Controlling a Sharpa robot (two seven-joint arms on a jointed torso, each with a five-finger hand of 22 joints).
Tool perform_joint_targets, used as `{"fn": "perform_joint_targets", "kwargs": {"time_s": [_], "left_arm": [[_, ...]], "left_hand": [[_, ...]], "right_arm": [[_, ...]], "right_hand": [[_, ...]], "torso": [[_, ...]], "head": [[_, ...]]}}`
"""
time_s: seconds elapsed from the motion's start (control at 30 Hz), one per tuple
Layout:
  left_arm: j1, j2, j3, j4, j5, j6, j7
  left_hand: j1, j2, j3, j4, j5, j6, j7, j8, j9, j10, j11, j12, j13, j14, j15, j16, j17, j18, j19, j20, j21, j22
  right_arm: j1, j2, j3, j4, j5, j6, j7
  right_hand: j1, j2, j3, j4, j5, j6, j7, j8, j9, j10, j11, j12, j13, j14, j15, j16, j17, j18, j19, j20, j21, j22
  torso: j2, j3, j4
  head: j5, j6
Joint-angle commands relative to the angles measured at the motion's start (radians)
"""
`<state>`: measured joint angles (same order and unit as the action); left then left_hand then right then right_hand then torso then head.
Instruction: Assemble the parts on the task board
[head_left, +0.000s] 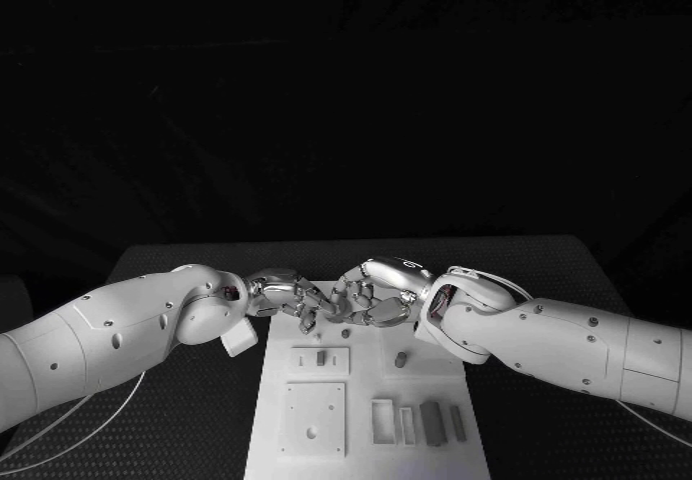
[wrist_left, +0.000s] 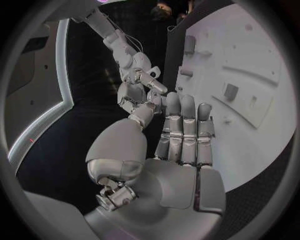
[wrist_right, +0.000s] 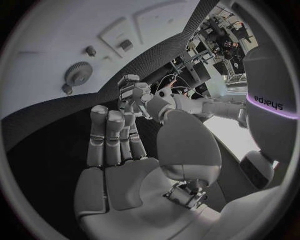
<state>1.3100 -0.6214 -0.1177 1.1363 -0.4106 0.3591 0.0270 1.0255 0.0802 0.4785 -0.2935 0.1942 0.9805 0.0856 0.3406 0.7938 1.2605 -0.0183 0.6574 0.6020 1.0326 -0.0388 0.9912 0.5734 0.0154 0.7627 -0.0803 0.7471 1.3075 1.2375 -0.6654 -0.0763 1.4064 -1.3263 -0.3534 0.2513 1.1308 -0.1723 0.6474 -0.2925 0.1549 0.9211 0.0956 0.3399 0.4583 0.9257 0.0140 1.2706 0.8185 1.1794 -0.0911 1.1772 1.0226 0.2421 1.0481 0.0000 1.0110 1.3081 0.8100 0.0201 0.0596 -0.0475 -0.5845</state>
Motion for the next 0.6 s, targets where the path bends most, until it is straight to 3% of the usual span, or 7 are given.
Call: {"fn": "perform_joint_targets", "kwargs": {"time_s": [0.03,0.6], "left_arm": [[0.002,0.0,0.001,-0.005,0.01,-0.018,0.013],[0.002,0.0,0.001,-0.005,0.01,-0.05,0.007]], "left_hand": [[0.02,0.025,0.005,0.002,0.005,0.004,-0.001,0.003,0.002,0.001,-0.005,-0.004,0.002,-0.004,0.004,-0.003,0.001,-0.012,-0.008,-0.05,-0.004,0.021],[0.022,0.026,0.003,0.001,0.011,0.01,-0.004,0.009,0.01,0.004,-0.008,-0.002,0.004,0.001,0.001,0.002,0.003,-0.013,-0.006,-0.052,-0.002,0.022]], "right_arm": [[-0.002,-0.002,-0.001,0.002,-0.013,0.014,0.01],[-0.002,-0.004,-0.004,0.007,-0.014,0.026,0.004]], "right_hand": [[-0.006,0.007,-0.003,0.002,-0.001,0.033,0.028,0.004,0.002,0.001,0.0,0.005,-0.001,0.001,-0.001,0.005,-0.001,0.02,-0.001,-0.003,0.004,0.017],[-0.019,0.005,-0.011,0.002,0.012,0.045,0.023,0.008,0.008,0.002,-0.005,0.007,-0.003,0.002,-0.005,0.006,-0.001,0.02,0.002,-0.004,0.006,0.017]], "torso": [[0.0,0.0008,-0.0003],[0.0,-0.0002,-0.0006]], "head": [[0.0,0.0],[-0.002,0.002]]}}
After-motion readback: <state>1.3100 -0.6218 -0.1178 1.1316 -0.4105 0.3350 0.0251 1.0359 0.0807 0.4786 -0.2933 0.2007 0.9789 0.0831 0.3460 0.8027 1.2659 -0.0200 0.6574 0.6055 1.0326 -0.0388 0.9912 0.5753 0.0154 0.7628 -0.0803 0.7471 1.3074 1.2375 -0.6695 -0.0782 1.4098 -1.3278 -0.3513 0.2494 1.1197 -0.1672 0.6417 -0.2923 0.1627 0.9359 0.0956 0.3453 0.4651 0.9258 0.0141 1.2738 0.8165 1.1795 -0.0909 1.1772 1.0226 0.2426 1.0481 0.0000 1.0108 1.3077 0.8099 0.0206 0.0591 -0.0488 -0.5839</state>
